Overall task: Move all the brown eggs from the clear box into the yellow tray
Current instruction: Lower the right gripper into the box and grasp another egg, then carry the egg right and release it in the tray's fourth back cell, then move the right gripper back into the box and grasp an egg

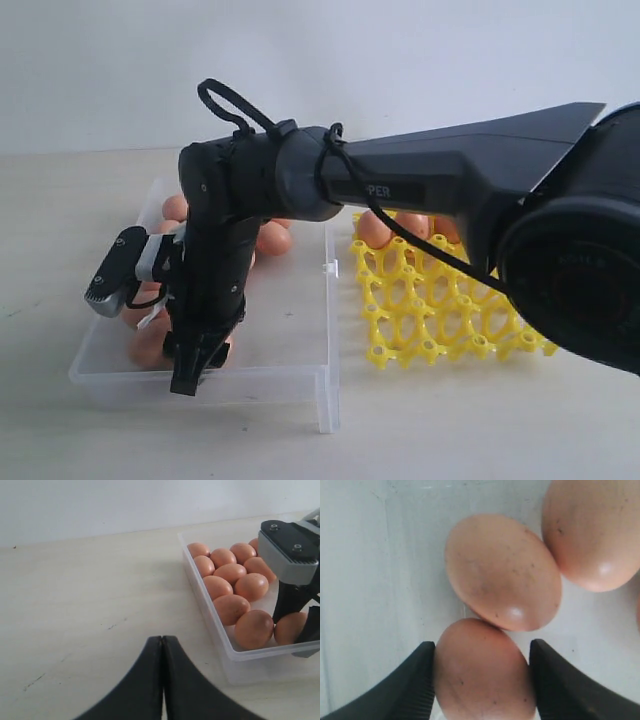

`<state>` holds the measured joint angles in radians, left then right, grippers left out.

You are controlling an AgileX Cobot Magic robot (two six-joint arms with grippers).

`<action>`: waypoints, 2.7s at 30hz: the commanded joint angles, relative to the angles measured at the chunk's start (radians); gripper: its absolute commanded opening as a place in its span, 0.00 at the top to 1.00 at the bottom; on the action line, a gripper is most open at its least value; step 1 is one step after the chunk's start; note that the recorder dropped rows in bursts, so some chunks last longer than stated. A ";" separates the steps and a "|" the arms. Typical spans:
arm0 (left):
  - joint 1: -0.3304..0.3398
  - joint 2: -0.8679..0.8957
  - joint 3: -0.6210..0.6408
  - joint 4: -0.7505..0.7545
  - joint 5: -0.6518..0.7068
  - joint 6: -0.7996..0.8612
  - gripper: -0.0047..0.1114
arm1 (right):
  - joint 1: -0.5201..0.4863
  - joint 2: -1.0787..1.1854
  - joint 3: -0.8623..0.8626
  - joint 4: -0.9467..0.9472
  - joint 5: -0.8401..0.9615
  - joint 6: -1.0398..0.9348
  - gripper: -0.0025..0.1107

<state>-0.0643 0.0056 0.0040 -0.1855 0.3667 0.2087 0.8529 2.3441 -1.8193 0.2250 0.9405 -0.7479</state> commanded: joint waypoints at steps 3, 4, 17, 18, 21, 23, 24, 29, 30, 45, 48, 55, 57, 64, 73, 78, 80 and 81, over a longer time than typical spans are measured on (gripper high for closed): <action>-0.004 -0.006 -0.004 -0.003 -0.010 0.000 0.96 | -0.012 -0.060 -0.002 0.018 -0.079 0.018 0.98; -0.004 -0.006 -0.004 -0.003 -0.010 0.000 0.96 | -0.018 -0.089 0.003 0.018 -0.119 0.052 0.98; -0.004 -0.006 -0.004 -0.003 -0.010 0.000 0.96 | -0.337 -0.617 0.949 0.237 -1.144 0.292 0.98; -0.004 -0.006 -0.004 -0.003 -0.010 0.000 0.96 | -0.417 -0.625 0.970 0.194 -1.144 0.374 0.98; -0.004 -0.006 -0.004 -0.003 -0.010 0.000 0.96 | -0.534 -0.618 0.975 0.094 -1.159 0.537 0.98; -0.004 -0.006 -0.004 -0.003 -0.010 0.000 0.96 | -0.586 -0.618 0.975 0.060 -1.175 0.578 0.98; -0.004 -0.006 -0.004 -0.003 -0.010 0.000 0.96 | -0.605 -0.618 0.975 0.055 -1.182 0.578 0.98; -0.004 -0.006 -0.004 -0.003 -0.010 0.000 0.96 | -0.688 -0.576 0.958 -0.003 -1.194 0.633 0.98; -0.004 -0.006 -0.004 -0.003 -0.010 0.000 0.96 | -0.692 -0.562 0.951 -0.021 -1.189 0.648 0.98; -0.004 -0.006 -0.004 -0.003 -0.010 0.000 0.96 | -0.698 -0.393 0.823 -0.070 -1.115 0.662 0.98; -0.004 -0.006 -0.004 -0.003 -0.010 0.000 0.96 | -0.698 -0.388 0.823 -0.070 -1.118 0.662 0.98; -0.004 -0.006 -0.004 -0.003 -0.010 0.000 0.96 | -0.698 -0.388 0.823 -0.070 -1.118 0.662 0.98; -0.004 -0.006 -0.004 -0.003 -0.010 0.000 0.96 | -0.698 -0.389 0.823 -0.070 -1.115 0.662 0.98; -0.004 -0.006 -0.004 -0.003 -0.010 0.000 0.96 | -0.698 -0.389 0.823 -0.075 -1.101 0.662 0.87; -0.004 -0.006 -0.004 -0.003 -0.010 0.000 0.96 | -0.698 -0.389 0.823 -0.075 -1.101 0.662 0.39; -0.004 -0.006 -0.004 -0.003 -0.010 0.000 0.96 | -0.698 -0.402 0.823 -0.075 -1.101 0.665 0.39; -0.004 -0.006 -0.004 -0.003 -0.010 0.000 0.96 | -0.698 -0.421 0.823 -0.075 -1.101 0.665 0.39; -0.004 -0.006 -0.004 -0.003 -0.010 0.000 0.96 | -0.696 -0.437 0.823 -0.075 -1.097 0.665 0.39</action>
<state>-0.0643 0.0056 0.0040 -0.1855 0.3667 0.2087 0.1593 1.9461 -0.9896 0.1621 -0.1520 -0.0863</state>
